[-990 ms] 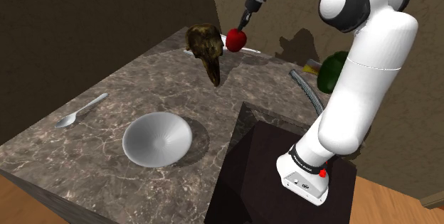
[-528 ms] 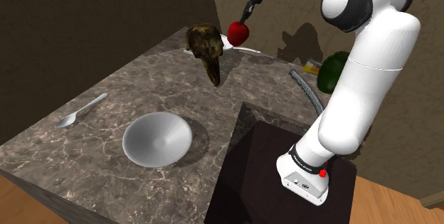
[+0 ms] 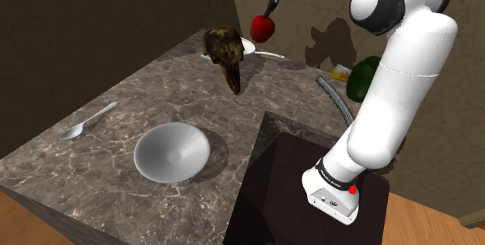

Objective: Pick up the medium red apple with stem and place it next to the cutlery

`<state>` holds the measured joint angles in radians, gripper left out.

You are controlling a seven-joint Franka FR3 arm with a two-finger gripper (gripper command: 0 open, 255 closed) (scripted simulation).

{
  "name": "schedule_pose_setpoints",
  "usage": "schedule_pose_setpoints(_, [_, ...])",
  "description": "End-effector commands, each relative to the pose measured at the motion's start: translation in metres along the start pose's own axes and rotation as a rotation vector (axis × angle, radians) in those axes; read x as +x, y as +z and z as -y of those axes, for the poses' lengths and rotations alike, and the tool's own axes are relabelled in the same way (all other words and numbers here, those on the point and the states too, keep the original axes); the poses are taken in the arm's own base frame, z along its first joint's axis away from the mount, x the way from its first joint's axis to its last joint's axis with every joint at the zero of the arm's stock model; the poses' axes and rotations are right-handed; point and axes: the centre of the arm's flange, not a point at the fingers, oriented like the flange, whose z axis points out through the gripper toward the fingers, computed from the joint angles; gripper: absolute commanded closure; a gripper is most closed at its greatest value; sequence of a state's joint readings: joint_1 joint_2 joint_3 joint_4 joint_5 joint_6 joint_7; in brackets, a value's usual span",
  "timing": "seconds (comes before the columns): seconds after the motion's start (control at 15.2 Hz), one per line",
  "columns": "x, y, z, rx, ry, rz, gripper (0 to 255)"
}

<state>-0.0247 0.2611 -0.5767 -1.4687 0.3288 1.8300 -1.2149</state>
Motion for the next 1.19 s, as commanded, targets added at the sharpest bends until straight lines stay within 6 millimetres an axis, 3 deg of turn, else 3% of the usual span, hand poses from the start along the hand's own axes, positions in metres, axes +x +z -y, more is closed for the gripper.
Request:
schedule_pose_setpoints(0.0, [0.002, -0.011, 0.000, 0.000, 0.000, 0.000, 255])
schedule_pose_setpoints(0.4, [0.008, -0.037, -0.001, 0.000, 0.000, 0.000, 255])
schedule_pose_setpoints(1.12, [0.103, -0.024, 0.108, 0.000, 0.000, 0.000, 255])
